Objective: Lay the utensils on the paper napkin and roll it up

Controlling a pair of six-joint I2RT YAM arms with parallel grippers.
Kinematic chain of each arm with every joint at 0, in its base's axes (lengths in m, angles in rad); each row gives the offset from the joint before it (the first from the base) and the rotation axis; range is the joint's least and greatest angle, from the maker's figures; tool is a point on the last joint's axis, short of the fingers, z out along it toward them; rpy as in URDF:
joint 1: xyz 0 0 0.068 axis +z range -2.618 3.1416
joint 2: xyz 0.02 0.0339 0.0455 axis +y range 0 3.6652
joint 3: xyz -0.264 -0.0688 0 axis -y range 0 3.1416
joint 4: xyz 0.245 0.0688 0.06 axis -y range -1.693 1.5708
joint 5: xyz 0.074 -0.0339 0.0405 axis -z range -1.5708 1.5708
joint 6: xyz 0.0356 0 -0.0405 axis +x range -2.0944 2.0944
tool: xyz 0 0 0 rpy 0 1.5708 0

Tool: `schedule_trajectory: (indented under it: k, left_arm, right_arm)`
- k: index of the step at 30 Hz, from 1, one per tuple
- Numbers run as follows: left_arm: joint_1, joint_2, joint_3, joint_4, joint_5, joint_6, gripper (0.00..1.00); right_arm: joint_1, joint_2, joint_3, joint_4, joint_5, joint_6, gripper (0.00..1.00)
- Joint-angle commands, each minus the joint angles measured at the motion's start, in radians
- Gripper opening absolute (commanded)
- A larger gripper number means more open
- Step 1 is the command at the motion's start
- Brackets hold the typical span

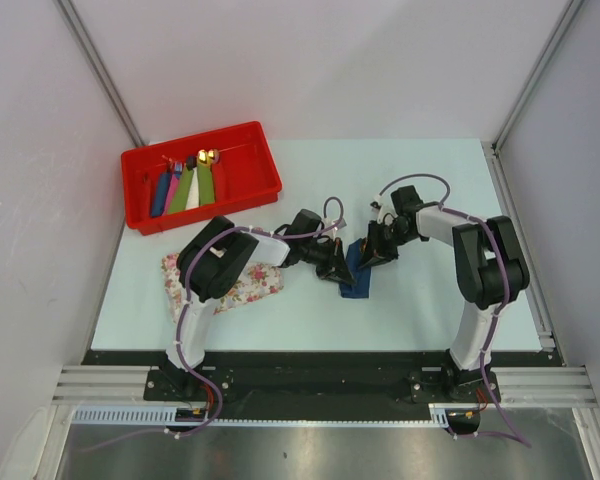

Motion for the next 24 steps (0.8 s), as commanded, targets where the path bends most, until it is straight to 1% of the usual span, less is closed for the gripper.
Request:
schedule_trajectory:
  k: [1,5,8,11,12,15,20,24]
  left_arm:
    - [0.004,0.011,0.020,-0.027,-0.074,0.053,0.00]
    - [0.004,-0.018,0.011,0.004,-0.062,0.056,0.00]
    - [0.001,-0.053,-0.006,0.065,-0.037,0.036,0.00]
    - [-0.002,-0.074,-0.014,0.140,0.001,-0.013,0.00]
    - [-0.003,-0.079,-0.015,0.187,0.013,-0.043,0.00]
    - [-0.023,-0.085,-0.001,0.235,0.046,-0.067,0.00]
    - [-0.051,-0.058,0.039,0.298,0.084,-0.090,0.00]
    - [-0.080,-0.003,0.092,0.311,0.095,-0.097,0.00]
  right_arm:
    - [0.014,0.026,-0.012,0.041,0.004,0.001,0.13]
    - [0.011,0.047,-0.029,0.041,0.038,-0.019,0.10]
    - [0.007,0.067,-0.037,0.043,0.056,-0.024,0.08]
    - [0.007,0.086,-0.040,0.052,0.065,-0.024,0.07]
    - [0.005,0.089,-0.040,0.053,0.068,-0.019,0.07]
    - [0.002,0.098,-0.043,0.061,0.073,-0.014,0.06]
    - [-0.006,0.103,-0.047,0.067,0.072,-0.011,0.05]
    - [-0.009,0.104,-0.054,0.072,0.064,-0.008,0.05]
